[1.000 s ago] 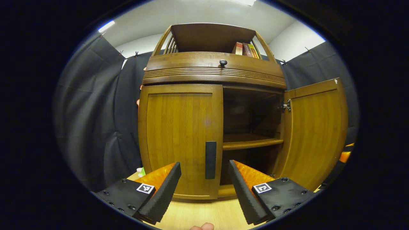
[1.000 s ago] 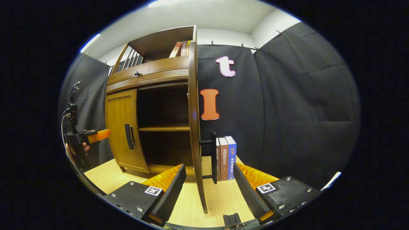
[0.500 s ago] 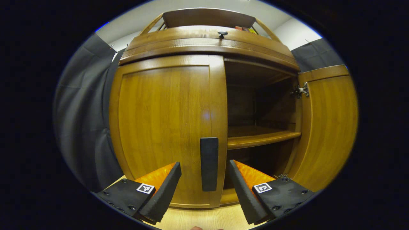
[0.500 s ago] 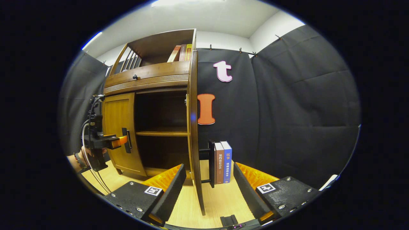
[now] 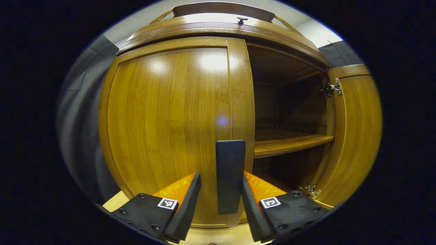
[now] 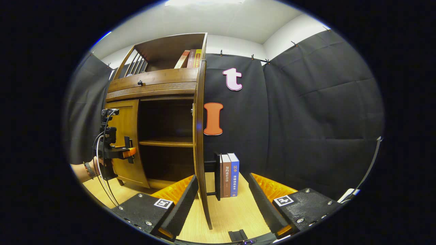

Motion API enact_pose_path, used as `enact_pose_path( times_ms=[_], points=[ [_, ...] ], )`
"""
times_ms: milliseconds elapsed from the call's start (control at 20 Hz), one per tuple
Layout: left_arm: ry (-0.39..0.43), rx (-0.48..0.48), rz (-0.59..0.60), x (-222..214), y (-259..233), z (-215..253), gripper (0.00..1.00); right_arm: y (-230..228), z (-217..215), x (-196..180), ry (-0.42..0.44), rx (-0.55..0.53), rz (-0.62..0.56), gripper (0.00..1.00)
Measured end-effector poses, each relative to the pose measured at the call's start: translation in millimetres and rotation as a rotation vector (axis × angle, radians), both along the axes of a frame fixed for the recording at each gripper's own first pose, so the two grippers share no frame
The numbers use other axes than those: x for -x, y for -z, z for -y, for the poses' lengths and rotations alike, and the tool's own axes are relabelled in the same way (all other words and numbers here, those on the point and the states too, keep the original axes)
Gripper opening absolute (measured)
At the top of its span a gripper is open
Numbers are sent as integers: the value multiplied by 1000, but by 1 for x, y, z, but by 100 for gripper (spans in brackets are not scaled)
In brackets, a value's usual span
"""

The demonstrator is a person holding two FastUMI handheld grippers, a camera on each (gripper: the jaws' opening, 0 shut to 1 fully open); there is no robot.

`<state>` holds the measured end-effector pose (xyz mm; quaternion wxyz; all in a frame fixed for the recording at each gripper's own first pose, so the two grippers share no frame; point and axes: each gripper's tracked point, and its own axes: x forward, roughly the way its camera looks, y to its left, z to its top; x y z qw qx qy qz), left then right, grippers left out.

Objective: Open the right door of the double-door shoe cabinet with the right hand, and open the left door with the left hand.

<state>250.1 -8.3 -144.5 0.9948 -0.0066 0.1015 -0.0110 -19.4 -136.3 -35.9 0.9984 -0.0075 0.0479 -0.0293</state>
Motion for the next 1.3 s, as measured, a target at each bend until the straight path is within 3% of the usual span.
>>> enact_pose_path(
  times_ms=[150,200,300,350,400,450,550,600,650,1300],
  points=[
    [36,21,4,-1,2,11,49,2,4,-6,14,30,-6,92],
    [38,-4,6,0,3,11,41,3,3,-6,9,35,-7,100],
    [39,-23,-2,0,4,11,39,7,-2,-4,-3,48,-14,100],
    [45,-2,-11,-1,4,12,39,9,-2,-2,-4,60,-19,92],
    [51,29,-23,1,4,12,35,12,-1,-1,-2,70,-24,92],
    [55,46,-35,3,5,12,35,14,-2,0,-2,70,-25,100],
    [45,30,-41,10,5,12,36,19,-7,1,-13,52,-34,100],
    [35,12,-36,13,3,10,35,22,-9,2,-15,47,-43,92],
    [27,8,-24,18,0,10,35,24,-9,3,-16,47,-46,92],
    [-25,4,-58,121,-19,-26,36,29,-32,8,-61,45,-65,92]
  ],
)
